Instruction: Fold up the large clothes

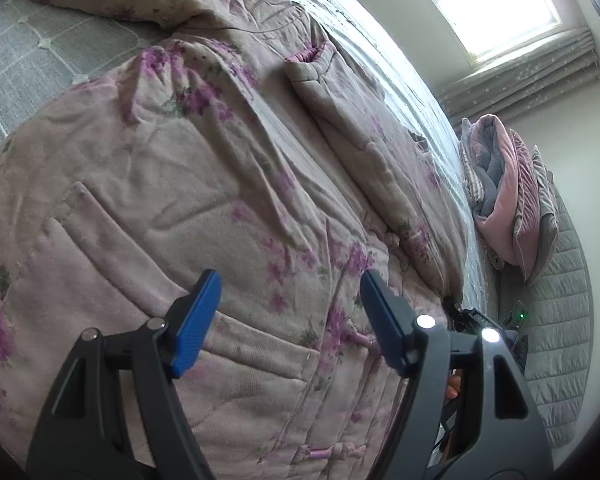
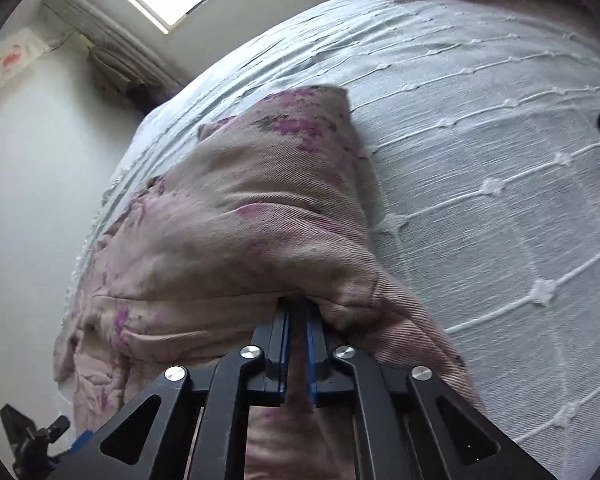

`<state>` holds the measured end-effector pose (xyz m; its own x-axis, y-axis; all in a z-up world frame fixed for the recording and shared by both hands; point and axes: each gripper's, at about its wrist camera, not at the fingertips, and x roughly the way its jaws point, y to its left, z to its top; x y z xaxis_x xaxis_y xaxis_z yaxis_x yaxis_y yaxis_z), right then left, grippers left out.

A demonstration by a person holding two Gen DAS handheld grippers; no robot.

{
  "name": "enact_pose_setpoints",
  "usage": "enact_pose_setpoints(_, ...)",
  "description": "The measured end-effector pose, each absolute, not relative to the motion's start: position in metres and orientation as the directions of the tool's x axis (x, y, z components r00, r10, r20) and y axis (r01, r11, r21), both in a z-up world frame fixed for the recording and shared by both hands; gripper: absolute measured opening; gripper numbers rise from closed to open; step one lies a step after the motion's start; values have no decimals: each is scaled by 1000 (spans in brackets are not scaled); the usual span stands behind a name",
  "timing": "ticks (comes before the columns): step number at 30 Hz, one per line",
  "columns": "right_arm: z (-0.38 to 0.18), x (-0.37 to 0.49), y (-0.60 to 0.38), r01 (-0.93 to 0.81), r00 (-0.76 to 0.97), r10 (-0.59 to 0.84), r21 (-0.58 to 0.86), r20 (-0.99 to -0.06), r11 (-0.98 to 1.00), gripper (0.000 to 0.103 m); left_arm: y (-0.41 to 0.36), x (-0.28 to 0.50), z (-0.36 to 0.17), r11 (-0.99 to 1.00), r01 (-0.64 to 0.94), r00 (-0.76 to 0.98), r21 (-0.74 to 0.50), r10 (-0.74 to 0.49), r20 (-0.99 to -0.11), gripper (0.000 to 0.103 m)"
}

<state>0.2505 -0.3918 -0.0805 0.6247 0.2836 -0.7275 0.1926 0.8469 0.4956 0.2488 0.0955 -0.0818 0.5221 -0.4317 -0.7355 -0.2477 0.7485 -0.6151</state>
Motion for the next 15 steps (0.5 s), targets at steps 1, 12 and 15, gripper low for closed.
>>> enact_pose_setpoints(1, -81, 248, -395, 216, 622, 270, 493, -735, 843, 0, 96, 249, -82, 750, -241, 520, -616, -436, -735, 72)
enact_pose_setpoints(12, -19, 145, -328, 158, 591, 204, 360, -781, 920, 64, 133, 248, -77, 745, -322, 567, -585, -343, -749, 72)
enact_pose_setpoints(15, -12, 113, -301, 78, 615, 257, 382, -745, 921, 80, 141, 245, -76, 744, -337, 577, -576, -320, -751, 72)
